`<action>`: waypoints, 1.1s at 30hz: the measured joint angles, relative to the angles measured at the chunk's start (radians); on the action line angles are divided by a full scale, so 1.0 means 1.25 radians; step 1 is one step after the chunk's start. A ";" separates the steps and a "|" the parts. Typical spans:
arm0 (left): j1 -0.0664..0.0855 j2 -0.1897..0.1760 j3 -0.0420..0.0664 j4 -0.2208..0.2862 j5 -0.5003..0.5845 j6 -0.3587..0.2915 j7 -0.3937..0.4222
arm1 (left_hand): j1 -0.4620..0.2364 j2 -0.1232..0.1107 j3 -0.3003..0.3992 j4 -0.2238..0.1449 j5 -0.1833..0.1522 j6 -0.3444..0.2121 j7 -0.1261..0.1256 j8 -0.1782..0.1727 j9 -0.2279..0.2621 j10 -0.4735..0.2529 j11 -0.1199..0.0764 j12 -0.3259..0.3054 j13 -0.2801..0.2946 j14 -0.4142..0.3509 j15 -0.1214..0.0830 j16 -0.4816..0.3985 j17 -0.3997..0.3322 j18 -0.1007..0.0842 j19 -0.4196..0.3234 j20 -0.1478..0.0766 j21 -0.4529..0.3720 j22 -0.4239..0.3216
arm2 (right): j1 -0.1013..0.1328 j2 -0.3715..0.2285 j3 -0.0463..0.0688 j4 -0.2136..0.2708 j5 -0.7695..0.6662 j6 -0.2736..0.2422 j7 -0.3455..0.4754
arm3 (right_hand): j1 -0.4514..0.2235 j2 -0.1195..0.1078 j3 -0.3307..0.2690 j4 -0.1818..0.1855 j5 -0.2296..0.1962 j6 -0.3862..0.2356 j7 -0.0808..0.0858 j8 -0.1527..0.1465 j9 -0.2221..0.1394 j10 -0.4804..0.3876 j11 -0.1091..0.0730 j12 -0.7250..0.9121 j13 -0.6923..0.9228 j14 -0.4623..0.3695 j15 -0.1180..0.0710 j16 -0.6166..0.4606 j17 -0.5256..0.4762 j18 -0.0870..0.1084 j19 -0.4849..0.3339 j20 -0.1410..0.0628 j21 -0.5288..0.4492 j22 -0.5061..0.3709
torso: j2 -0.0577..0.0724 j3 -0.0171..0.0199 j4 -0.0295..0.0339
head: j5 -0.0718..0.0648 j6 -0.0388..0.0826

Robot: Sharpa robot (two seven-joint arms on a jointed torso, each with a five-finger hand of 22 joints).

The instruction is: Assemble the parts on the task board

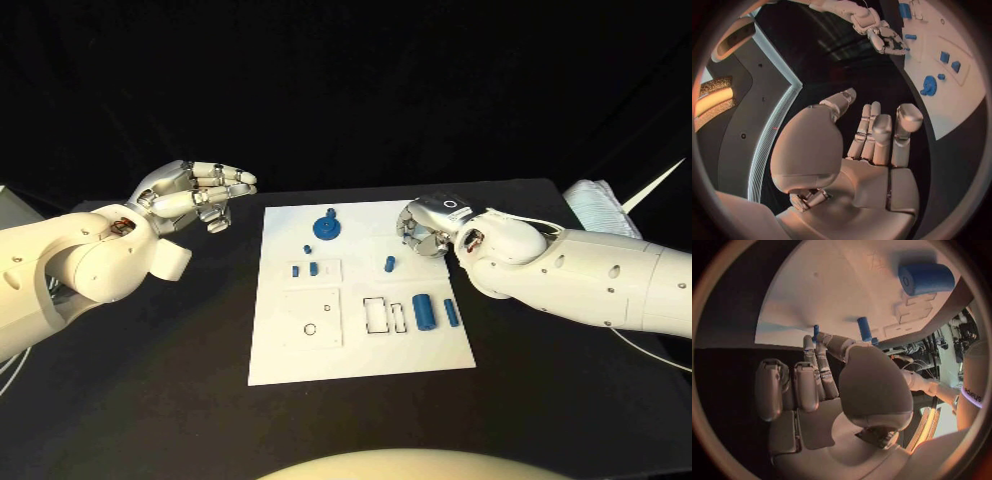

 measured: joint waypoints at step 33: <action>0.000 0.042 0.000 -0.015 0.008 0.000 -0.001 | 0.000 0.000 0.000 0.000 0.000 0.000 0.000 0.000 0.000 -0.003 0.003 -0.004 -0.001 0.000 0.000 0.000 -0.002 0.000 0.000 0.000 0.000 -0.001 | -0.023 0.042 0.007 0.211 0.100 -0.080 0.064 | 0.003 0.003 0.002 -0.002 -0.002 0.000 0.000 -0.001 0.001 0.000 0.000 -0.012 -0.002 0.000 0.000 0.000 0.000 0.000 0.000 0.000 0.000 0.000 | -0.002 -0.0039 0.0033 | 0.079 -0.003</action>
